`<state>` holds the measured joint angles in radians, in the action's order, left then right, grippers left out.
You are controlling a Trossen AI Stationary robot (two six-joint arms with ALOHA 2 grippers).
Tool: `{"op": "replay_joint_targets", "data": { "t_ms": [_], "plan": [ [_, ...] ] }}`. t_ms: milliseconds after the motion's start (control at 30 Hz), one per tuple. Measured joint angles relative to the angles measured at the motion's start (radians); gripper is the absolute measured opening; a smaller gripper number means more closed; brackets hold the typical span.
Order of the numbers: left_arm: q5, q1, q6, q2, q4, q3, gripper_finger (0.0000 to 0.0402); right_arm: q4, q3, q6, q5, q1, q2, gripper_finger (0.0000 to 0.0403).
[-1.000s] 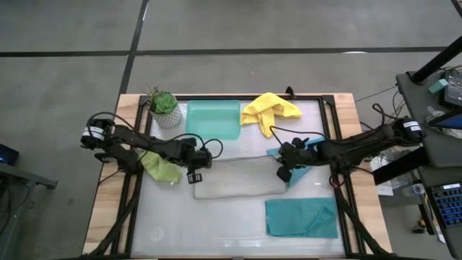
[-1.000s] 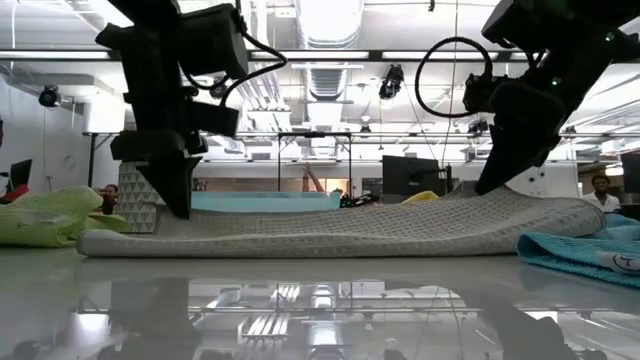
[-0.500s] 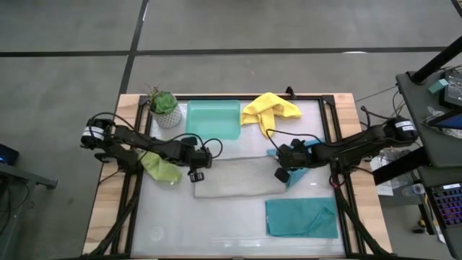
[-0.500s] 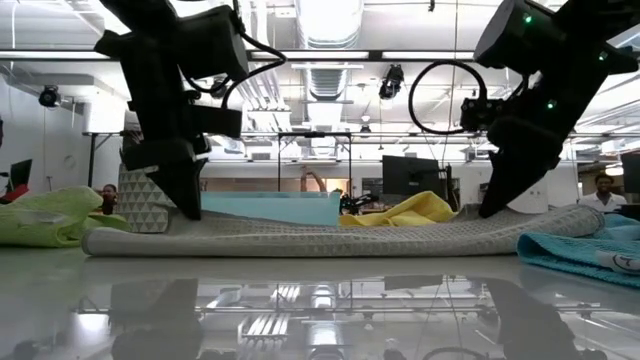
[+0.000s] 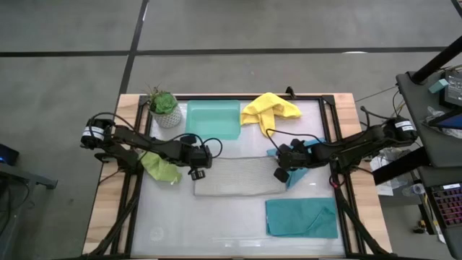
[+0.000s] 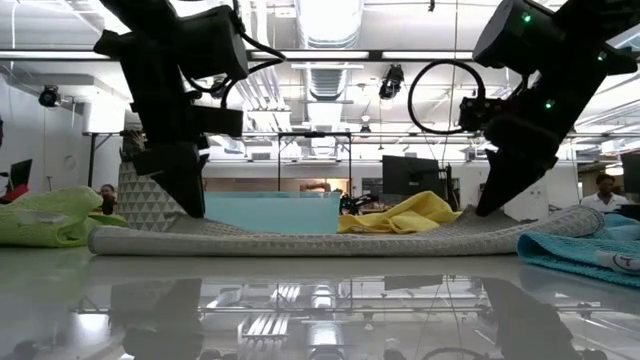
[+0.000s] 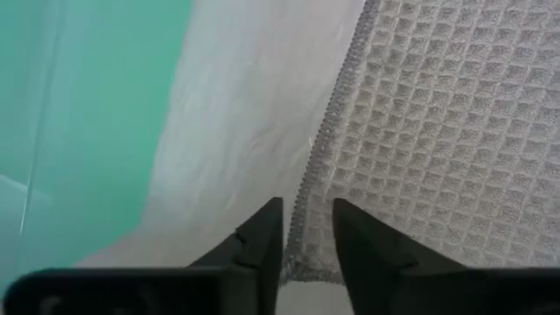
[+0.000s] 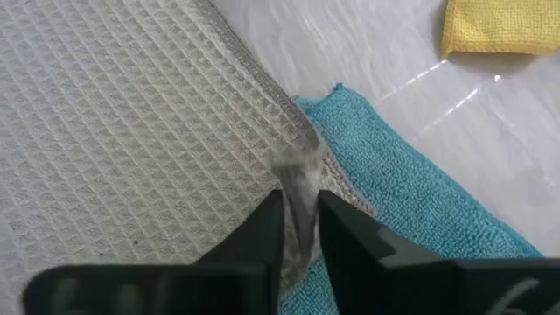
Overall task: Fold microfiber towels
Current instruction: Fold the gray microfiber towel
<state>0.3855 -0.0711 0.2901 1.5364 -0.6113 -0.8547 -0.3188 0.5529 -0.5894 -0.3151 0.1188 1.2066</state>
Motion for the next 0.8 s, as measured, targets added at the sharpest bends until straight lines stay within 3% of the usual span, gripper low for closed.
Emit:
{"op": "replay_joint_targets", "data": {
  "t_ms": [167,300,500,800],
  "plan": [
    [-0.038,0.0,-0.001,-0.011,-0.01,-0.019,0.0137,-0.118,0.057,-0.032,0.001,0.0,-0.012,0.0122],
    [-0.09,-0.005,0.001,-0.034,0.021,-0.053,0.0143,-0.206,0.104,-0.04,0.001,0.001,-0.018,0.0141],
    [-0.152,-0.031,-0.006,-0.014,0.229,-0.052,0.0124,-0.207,0.137,-0.038,0.001,0.001,-0.02,0.0143],
    [-0.163,-0.063,0.093,0.072,0.263,-0.005,0.0068,-0.195,0.142,-0.037,0.001,0.003,-0.021,0.0115]
  ]
}}
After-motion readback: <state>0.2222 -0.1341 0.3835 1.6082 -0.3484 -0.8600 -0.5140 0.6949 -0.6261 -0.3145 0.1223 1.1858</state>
